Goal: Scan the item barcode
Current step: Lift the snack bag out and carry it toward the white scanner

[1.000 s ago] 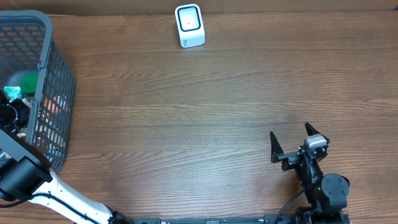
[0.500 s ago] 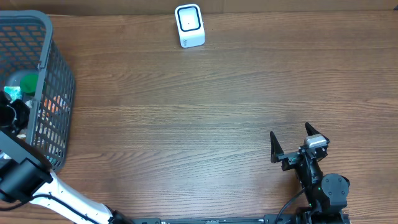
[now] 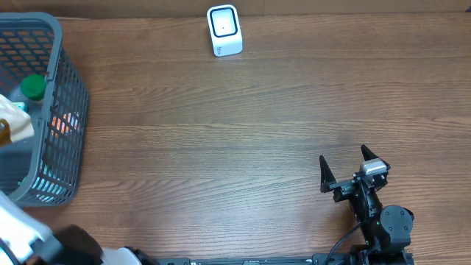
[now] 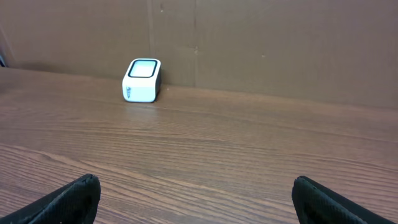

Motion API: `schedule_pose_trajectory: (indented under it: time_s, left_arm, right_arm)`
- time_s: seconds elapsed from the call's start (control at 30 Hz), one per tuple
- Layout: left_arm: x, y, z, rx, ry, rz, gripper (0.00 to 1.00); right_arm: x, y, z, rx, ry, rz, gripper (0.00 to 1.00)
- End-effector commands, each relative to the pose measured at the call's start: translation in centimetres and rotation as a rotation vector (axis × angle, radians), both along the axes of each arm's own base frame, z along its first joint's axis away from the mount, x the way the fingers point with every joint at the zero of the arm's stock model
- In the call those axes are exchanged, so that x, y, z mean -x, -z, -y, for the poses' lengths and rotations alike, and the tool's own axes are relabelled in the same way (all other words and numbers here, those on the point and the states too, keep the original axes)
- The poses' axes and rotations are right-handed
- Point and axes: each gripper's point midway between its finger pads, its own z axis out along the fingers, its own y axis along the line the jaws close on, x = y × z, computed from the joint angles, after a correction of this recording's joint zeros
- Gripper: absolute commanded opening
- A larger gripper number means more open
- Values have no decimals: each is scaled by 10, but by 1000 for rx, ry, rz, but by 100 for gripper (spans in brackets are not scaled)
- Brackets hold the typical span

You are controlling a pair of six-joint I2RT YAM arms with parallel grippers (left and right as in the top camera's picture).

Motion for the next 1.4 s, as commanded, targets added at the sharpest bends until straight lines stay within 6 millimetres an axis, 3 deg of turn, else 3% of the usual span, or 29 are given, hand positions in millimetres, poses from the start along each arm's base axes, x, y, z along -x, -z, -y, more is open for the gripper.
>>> schedule_pose_trajectory:
  time_s: [0.0,0.07,0.17,0.23,0.33,0.5,0.67,0.97,1.13,1.37]
  left_arm:
    - [4,-57,32,-35,42,169,4]
    - [8,-87,58,-53,113,263,4]
    - [8,-110,97,-26,235,352,4]
    - [6,-121,133,9,361,396,4]
    - [-2,-122,179,71,512,407,4]
    - [-23,-94,255,157,745,309,4]
    - [-49,-43,320,217,899,159,4]
    - [-85,100,440,356,1101,-184,4]
    - [-90,179,486,424,1131,-338,4]
    - [-92,255,537,517,1087,-453,5]
  right_arm:
    - [1,-4,-2,0,-10,16,100]
    - [1,-4,-2,0,-10,16,100]
    - [1,-4,-2,0,-10,16,100]
    - [1,-4,-2,0,-10,16,100]
    - [1,-4,-2,0,-10,16,100]
    - [1,-4,-2,0,-10,16,100]
    - [1,-4,-2,0,-10,16,100]
    - [1,-4,-2,0,-10,16,100]
    - [1,-4,-2,0,-10,16,100]
    - [1,-4,-2,0,-10,16,100]
